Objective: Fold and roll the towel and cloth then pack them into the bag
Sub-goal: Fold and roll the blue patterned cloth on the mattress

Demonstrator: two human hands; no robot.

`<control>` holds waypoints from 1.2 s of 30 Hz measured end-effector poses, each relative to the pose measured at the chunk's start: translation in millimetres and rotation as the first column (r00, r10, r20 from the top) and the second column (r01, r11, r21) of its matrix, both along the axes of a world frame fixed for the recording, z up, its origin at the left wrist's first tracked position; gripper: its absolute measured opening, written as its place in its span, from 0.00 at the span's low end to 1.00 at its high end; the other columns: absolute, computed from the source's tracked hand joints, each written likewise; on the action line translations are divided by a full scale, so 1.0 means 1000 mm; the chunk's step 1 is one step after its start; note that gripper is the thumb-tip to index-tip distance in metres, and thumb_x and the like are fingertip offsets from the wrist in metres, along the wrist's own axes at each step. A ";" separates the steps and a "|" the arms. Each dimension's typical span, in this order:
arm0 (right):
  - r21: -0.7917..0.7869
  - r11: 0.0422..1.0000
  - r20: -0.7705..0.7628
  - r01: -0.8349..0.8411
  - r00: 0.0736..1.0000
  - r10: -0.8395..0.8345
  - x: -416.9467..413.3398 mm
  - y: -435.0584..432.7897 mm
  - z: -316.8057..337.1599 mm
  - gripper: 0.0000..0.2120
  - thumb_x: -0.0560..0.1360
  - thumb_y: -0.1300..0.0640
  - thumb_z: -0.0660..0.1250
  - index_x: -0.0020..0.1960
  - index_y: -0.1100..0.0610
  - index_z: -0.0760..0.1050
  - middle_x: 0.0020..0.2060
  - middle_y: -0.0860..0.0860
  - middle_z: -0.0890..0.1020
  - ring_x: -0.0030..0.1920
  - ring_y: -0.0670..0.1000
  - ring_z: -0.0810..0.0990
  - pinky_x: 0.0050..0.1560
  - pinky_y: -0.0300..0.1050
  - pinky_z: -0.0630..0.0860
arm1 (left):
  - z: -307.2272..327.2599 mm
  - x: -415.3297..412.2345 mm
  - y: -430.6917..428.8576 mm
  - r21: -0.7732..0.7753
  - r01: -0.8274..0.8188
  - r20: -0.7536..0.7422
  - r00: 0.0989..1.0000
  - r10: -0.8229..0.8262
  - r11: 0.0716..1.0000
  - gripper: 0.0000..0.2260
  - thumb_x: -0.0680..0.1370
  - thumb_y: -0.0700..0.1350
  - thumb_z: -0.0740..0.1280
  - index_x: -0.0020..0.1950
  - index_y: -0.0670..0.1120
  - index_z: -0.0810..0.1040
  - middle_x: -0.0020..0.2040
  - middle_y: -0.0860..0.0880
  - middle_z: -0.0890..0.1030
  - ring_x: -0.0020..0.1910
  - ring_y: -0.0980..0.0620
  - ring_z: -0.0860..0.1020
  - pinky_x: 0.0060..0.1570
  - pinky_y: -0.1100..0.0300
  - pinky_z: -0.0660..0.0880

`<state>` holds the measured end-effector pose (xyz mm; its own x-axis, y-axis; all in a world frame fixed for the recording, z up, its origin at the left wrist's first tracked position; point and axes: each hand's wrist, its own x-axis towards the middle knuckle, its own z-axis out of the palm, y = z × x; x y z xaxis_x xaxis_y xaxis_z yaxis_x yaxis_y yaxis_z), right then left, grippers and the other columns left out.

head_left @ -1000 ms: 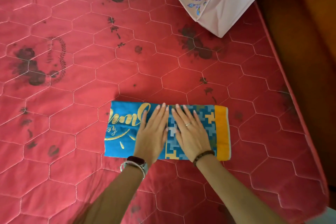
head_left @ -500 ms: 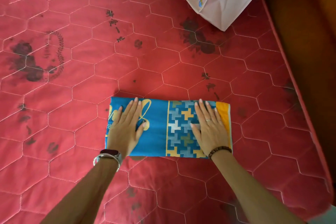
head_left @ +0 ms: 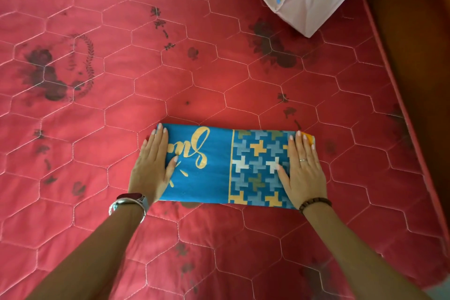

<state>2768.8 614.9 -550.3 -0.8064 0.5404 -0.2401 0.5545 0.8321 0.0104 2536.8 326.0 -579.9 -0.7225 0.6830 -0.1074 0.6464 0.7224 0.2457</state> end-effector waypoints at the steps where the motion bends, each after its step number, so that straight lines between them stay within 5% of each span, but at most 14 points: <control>1: 0.000 1.000 0.001 -0.004 1.000 0.004 -0.001 0.000 0.000 0.37 0.80 0.38 0.45 0.79 0.62 0.46 0.79 0.58 0.49 0.79 0.55 0.45 0.78 0.53 0.49 | -0.001 -0.001 -0.002 -0.022 0.018 -0.009 1.000 -0.018 1.000 0.31 0.83 0.57 0.49 0.81 0.40 0.54 0.81 0.44 0.55 0.80 0.46 0.56 0.78 0.50 0.54; 6: -0.034 0.999 -0.027 0.009 1.000 -0.010 -0.010 -0.009 0.005 0.33 0.80 0.41 0.45 0.79 0.60 0.48 0.79 0.56 0.49 0.79 0.54 0.46 0.78 0.54 0.48 | 0.013 0.007 0.013 -0.150 0.017 -0.189 0.981 -0.046 0.989 0.31 0.82 0.55 0.51 0.79 0.37 0.58 0.79 0.39 0.60 0.79 0.42 0.59 0.77 0.42 0.55; 12: -0.113 0.933 -0.114 -0.341 0.937 0.329 -0.065 -0.058 0.006 0.29 0.80 0.47 0.50 0.79 0.54 0.52 0.78 0.50 0.55 0.78 0.51 0.53 0.78 0.53 0.53 | 0.016 0.053 0.066 0.077 0.307 -0.085 0.950 -0.301 0.949 0.26 0.82 0.48 0.56 0.79 0.40 0.61 0.79 0.44 0.61 0.79 0.48 0.58 0.77 0.45 0.57; 23: -0.155 0.962 -0.103 -0.225 0.972 0.211 -0.083 -0.064 -0.008 0.31 0.81 0.43 0.48 0.79 0.55 0.49 0.79 0.50 0.52 0.79 0.49 0.49 0.78 0.49 0.49 | 0.007 0.055 0.078 0.131 0.236 -0.026 0.972 -0.234 0.963 0.27 0.83 0.53 0.57 0.79 0.40 0.62 0.79 0.45 0.63 0.79 0.49 0.59 0.77 0.47 0.56; 31: -0.275 0.958 -0.146 -0.083 0.988 0.043 -0.091 -0.067 0.004 0.30 0.82 0.45 0.53 0.79 0.57 0.52 0.79 0.51 0.55 0.79 0.50 0.49 0.78 0.48 0.44 | 0.013 0.049 0.056 0.165 0.014 0.101 0.994 -0.031 0.986 0.29 0.82 0.55 0.56 0.79 0.40 0.60 0.80 0.45 0.61 0.79 0.48 0.58 0.78 0.49 0.54; 36: -0.399 0.912 -0.254 -0.090 0.967 -0.016 -0.118 -0.065 0.024 0.25 0.78 0.47 0.65 0.72 0.55 0.69 0.66 0.54 0.74 0.70 0.56 0.69 0.77 0.52 0.54 | 0.038 0.042 0.016 0.313 -0.487 0.301 0.865 0.401 0.815 0.29 0.74 0.42 0.74 0.73 0.43 0.70 0.74 0.45 0.70 0.71 0.46 0.68 0.68 0.57 0.61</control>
<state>2650.4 549.5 -526.0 -0.8855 0.4080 -0.2224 0.4641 0.7545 -0.4639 2578.9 342.4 -541.4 -0.9448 0.3118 -0.1004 0.1777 0.7455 0.6424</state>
